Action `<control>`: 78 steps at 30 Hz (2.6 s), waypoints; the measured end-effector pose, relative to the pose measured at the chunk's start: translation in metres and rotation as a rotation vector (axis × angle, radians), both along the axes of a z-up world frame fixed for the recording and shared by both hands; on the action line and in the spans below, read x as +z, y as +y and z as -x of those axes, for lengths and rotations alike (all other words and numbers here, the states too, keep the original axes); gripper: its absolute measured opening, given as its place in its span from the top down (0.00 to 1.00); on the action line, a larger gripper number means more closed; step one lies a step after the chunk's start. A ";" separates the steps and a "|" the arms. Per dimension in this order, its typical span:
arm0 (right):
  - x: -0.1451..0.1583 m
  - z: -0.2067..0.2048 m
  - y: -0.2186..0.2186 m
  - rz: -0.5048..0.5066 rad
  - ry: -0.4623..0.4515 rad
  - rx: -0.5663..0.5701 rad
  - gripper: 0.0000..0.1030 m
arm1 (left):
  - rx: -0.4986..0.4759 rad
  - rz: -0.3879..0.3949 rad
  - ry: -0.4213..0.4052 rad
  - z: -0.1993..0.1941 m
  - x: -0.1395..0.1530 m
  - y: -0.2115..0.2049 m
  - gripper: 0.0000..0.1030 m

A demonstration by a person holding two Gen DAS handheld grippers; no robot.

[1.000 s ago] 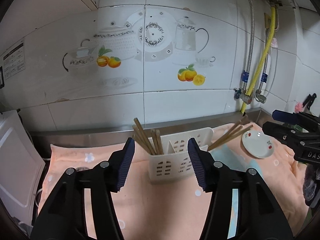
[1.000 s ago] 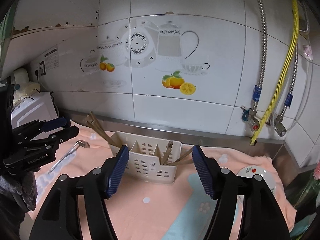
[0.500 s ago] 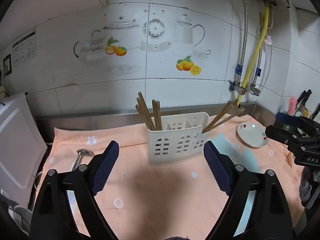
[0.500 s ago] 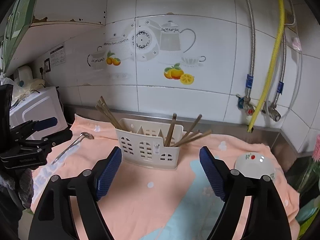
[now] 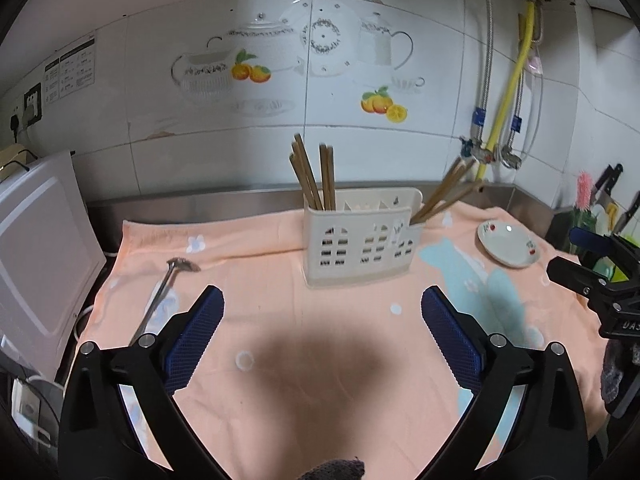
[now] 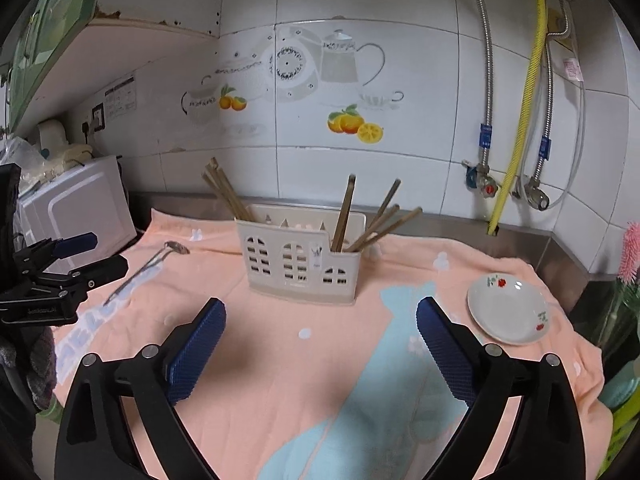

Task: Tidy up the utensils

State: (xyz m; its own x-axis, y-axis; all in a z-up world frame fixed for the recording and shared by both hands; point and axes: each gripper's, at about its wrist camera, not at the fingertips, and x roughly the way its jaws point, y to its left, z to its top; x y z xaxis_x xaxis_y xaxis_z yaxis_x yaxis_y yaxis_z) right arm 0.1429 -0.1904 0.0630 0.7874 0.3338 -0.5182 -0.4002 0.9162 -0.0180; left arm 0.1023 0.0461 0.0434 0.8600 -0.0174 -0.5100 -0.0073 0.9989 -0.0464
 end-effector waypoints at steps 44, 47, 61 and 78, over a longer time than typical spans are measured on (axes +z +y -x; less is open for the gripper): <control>-0.058 0.053 -0.008 -0.018 0.112 0.013 0.07 | 0.035 0.025 0.102 0.068 -0.053 -0.001 0.05; -0.057 0.055 -0.008 -0.020 0.111 0.018 0.07 | 0.033 0.020 0.107 0.067 -0.054 -0.003 0.05; -0.058 0.054 -0.006 -0.012 0.117 0.024 0.07 | 0.036 0.015 0.110 0.066 -0.055 -0.007 0.05; -0.059 0.053 -0.005 -0.006 0.124 0.019 0.07 | 0.046 0.001 0.116 0.068 -0.057 -0.008 0.05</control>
State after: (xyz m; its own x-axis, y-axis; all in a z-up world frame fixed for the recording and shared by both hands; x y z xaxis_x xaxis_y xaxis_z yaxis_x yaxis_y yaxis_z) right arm 0.0895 -0.1953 0.0037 0.7110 0.3513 -0.6092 -0.4159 0.9086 0.0385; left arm 0.0338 0.0383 -0.0133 0.7952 0.0198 -0.6060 -0.0581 0.9974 -0.0438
